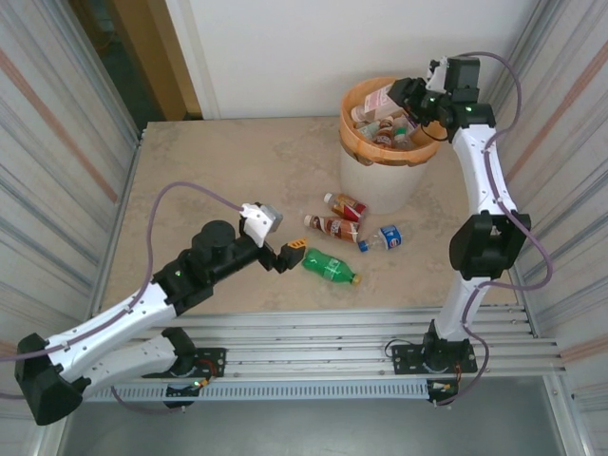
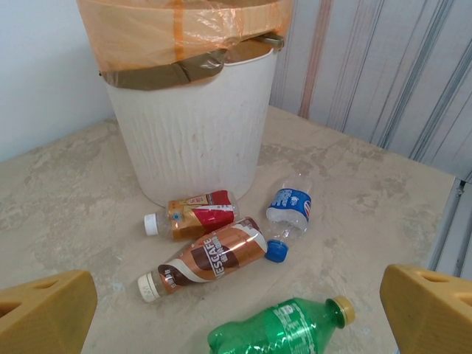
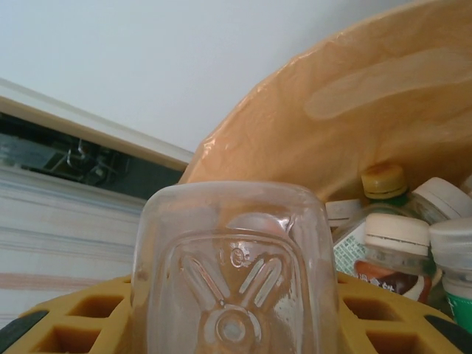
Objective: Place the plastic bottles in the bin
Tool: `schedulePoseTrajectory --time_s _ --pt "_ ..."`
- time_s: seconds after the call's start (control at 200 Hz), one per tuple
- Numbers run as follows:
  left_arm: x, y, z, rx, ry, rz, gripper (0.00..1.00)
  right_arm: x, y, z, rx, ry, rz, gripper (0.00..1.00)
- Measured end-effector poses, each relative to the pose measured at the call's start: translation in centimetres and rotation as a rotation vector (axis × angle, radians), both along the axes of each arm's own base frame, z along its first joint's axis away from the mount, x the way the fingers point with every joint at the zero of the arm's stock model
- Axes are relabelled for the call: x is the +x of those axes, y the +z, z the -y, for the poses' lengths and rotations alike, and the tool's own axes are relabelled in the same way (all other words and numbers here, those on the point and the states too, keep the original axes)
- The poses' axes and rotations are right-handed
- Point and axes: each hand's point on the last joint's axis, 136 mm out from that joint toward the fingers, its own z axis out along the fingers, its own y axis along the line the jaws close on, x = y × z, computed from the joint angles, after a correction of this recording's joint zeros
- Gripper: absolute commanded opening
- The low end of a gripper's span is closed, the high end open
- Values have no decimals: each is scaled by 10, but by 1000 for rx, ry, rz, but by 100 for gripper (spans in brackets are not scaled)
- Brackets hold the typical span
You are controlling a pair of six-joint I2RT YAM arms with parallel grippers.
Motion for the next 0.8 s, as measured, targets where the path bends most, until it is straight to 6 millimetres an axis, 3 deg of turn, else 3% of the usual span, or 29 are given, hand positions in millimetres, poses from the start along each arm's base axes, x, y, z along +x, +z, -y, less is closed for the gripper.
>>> schedulePoseTrajectory --time_s 0.07,0.205,0.331,0.556,0.801 --pt "0 -1 0 1 0 -3 99 3 -3 2 -17 -14 -12 66" --pt "0 -1 0 1 1 -3 99 3 1 11 -68 -48 -14 76" --pt "1 -1 0 1 2 -3 99 1 12 19 -123 -79 5 77" --pt "3 -1 -2 4 22 1 99 -14 13 38 -233 -131 -12 79" --pt "4 -1 -3 4 29 2 99 -54 44 49 -351 -167 48 79"
